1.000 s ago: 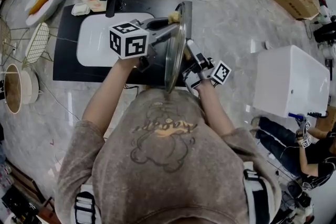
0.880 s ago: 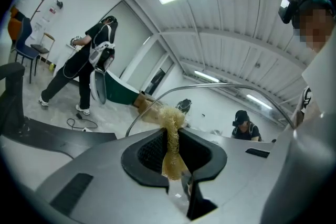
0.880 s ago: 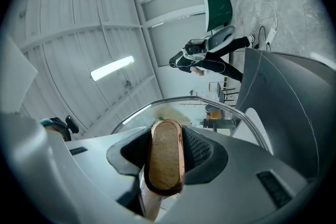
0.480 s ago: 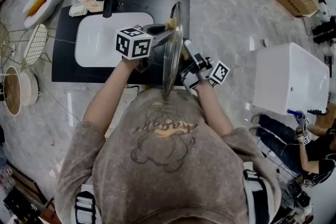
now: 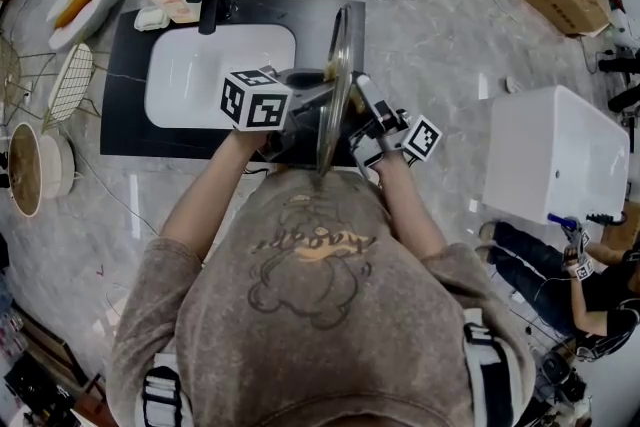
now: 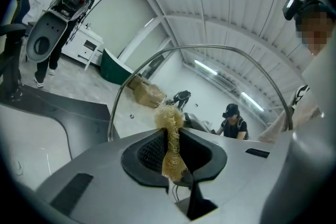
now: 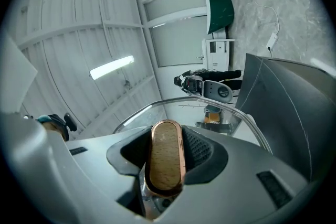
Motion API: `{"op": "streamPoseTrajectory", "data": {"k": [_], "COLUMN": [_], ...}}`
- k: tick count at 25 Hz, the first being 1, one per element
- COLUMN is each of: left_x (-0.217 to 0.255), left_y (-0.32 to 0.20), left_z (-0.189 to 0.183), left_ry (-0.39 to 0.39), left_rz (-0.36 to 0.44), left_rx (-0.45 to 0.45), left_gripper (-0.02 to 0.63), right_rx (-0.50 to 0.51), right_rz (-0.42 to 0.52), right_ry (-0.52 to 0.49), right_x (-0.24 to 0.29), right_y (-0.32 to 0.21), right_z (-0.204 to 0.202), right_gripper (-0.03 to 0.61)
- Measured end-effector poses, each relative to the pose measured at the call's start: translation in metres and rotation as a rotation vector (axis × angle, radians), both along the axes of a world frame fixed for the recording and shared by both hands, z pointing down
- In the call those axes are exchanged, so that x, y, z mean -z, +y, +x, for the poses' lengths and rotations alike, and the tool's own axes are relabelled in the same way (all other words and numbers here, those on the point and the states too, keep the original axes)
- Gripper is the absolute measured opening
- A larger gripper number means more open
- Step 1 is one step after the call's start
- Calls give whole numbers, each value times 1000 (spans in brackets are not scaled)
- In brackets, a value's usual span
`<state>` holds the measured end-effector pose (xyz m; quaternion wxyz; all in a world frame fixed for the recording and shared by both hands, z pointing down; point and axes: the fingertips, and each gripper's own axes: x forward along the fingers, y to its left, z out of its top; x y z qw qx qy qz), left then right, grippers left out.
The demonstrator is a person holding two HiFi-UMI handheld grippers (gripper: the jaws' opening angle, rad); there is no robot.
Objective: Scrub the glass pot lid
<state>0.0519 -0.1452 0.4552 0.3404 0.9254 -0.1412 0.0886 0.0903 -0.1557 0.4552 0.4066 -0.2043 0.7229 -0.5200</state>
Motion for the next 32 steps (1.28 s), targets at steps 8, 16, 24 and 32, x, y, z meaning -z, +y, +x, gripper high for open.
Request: {"op": "streamPoseTrajectory", "data": {"k": [8,16,24,32], "left_x": [37,61,53,52], "left_y": [20,33,17,3], "left_z": [-2,-7,-41,-97], "left_ry": [116,150,194,230], "left_rz": [-23,28,-17,-23], "left_rx": [-27,-23,131,309], "left_gripper": [74,74,74,74], "right_rx": [-7,-20,-60,-128], "right_rz": [-28,-23,-2,-30], "right_ry": [14,27,85,151], "right_x": [-12,-10,-1,-9], "right_y": [-1,-1,-2,4], "right_z": [6,17,34,69], "right_gripper": [172,172,172,172]}}
